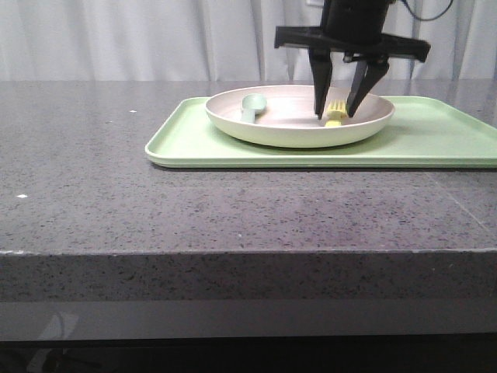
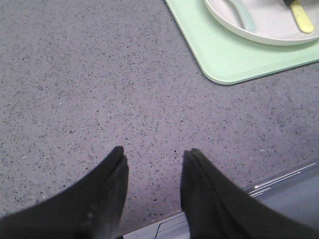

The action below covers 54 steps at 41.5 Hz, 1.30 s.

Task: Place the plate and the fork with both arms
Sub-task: 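Lower the right gripper onto the yellow fork handle in the plate, then close the right gripper on the fork and lift it, then carry the fork beside the plate and release it onto the tray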

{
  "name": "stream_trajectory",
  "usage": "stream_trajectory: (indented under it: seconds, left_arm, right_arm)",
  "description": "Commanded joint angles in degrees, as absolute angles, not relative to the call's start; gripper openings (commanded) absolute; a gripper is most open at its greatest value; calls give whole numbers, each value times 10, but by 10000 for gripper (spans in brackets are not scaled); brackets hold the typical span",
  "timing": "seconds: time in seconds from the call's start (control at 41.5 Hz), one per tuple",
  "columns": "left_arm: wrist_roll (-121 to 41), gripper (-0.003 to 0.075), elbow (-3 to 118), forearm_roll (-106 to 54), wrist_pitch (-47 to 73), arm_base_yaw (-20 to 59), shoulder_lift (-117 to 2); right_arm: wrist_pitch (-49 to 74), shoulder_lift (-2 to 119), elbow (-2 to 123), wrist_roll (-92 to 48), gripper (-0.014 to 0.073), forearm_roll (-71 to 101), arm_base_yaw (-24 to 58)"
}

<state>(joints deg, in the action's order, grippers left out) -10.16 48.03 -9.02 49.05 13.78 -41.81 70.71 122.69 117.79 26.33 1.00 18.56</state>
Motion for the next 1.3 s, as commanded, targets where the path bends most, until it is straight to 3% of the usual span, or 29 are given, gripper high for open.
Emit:
stream_trajectory:
  seconds: [0.0,0.145,0.434,0.94,1.278]
  left_arm:
    - [-95,259,496,-97,455,136,-416]
    - [-95,259,496,-97,455,136,-416]
    - [-95,259,496,-97,455,136,-416]
    - [-95,259,496,-97,455,136,-416]
    - [-95,259,496,-97,455,136,-416]
  right_arm:
    - [693,1197,1197,263,328,15,180]
    - [694,1198,1197,263,314,15,180]
    - [699,1198,1197,263,87,15,180]
    - [735,1154,1198,260,77,-15,175]
    - [769,1102,1195,212,77,-27,111]
